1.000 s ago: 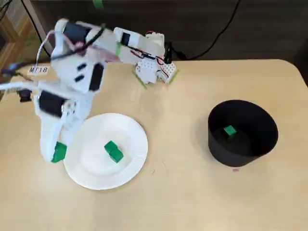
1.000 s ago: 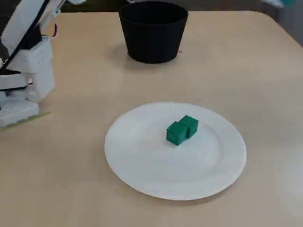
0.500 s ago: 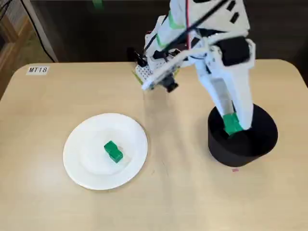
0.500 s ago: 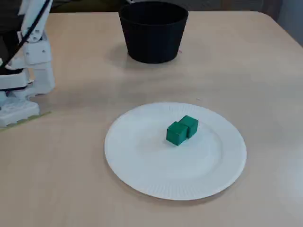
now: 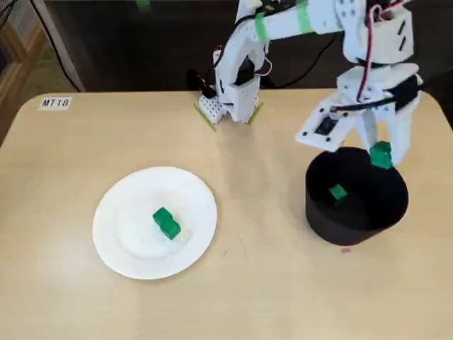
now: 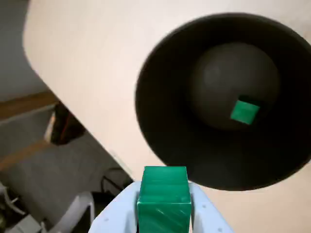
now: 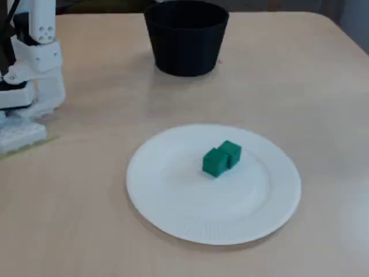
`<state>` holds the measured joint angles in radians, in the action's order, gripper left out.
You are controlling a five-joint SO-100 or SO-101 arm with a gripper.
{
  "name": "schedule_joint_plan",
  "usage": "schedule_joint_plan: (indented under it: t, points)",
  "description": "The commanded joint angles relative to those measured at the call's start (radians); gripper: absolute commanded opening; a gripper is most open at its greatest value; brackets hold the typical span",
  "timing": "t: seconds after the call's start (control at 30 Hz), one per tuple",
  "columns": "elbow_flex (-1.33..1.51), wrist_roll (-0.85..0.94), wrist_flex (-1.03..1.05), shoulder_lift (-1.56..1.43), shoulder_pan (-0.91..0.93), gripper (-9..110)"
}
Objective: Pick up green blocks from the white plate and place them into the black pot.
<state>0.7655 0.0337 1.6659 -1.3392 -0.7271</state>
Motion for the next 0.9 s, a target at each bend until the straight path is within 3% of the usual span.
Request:
schedule_joint_plan:
  t: [0.0,0.47,0.63,0.7,0.8,0.87]
  points:
    - [0.04,-0.003,-0.002,-0.023,-0.012,-3]
    - [0.038,0.034,-0.008,0.106,0.098,-2]
    - [0.035,0.08,-0.008,0.094,0.098,29]
    - [0.031,0.089,-0.008,0.087,0.098,35]
    - [0.031,0.084,-0.009,0.077,0.109,32]
    - [0.031,0.064,-0.009,0.06,0.123,17]
